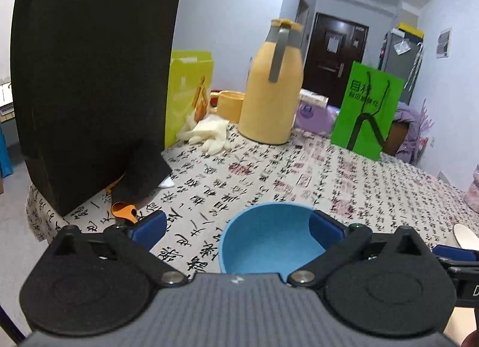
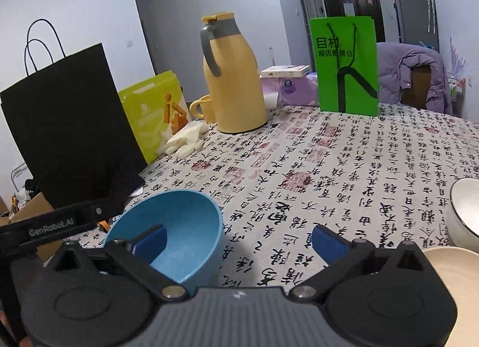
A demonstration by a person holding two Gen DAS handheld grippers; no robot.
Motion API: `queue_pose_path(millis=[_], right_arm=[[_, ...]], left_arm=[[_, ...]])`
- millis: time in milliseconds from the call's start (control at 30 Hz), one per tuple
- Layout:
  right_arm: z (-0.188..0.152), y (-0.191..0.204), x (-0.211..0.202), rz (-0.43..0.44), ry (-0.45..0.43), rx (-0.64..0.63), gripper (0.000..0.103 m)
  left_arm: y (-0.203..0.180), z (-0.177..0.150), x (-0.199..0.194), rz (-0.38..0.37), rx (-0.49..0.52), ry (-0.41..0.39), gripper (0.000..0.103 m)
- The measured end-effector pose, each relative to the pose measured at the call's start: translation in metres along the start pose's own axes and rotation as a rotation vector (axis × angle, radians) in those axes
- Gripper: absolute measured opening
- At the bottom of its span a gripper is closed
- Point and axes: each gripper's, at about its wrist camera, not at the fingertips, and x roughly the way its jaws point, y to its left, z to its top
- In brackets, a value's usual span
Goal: Organize plates and bowls
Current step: 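Lower the blue bowl onto the table and open both grippers, then pull both open grippers back from the blue bowl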
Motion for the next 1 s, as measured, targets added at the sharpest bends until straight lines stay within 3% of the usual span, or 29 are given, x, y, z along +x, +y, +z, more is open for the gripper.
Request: queue_pose_path(millis=[233,1000], right_arm=[[-0.008,-0.007,-0.018,0.0,-0.034,0.012,0.103],[-0.029,-0.038,-0.072,-0.052,-0.179,0.007,0.103]], left_arm=[[-0.007,-0.004,-0.016,-0.005,-0.005,-0.071,0.103],[-0.045,-0.017,-0.044,-0.056,0.052,-0.157,0.103]])
